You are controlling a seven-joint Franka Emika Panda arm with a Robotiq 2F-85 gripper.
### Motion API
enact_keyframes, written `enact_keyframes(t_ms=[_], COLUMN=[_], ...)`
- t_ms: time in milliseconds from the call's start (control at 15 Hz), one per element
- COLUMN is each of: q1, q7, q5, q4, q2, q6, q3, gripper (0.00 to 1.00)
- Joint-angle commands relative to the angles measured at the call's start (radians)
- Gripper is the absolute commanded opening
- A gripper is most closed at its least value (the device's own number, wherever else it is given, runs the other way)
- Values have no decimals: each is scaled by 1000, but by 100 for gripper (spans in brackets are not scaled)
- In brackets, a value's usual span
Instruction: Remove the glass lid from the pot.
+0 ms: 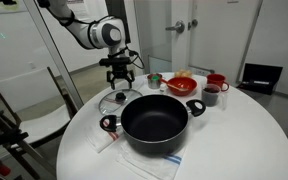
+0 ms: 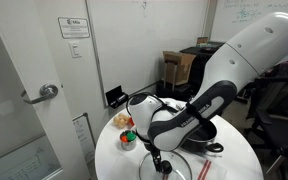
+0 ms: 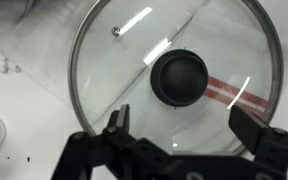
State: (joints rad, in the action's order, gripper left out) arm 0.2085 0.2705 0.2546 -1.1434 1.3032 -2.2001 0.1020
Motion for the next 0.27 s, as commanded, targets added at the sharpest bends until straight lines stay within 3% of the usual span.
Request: enact_keyframes(t_ms=[0,200], q1=[3,12], q7=[-5,-14], q5=[8,15], q4=[-113,-217], q2=[-87,-158], q6=[-48,-109], q3=[10,16], gripper=[100,100])
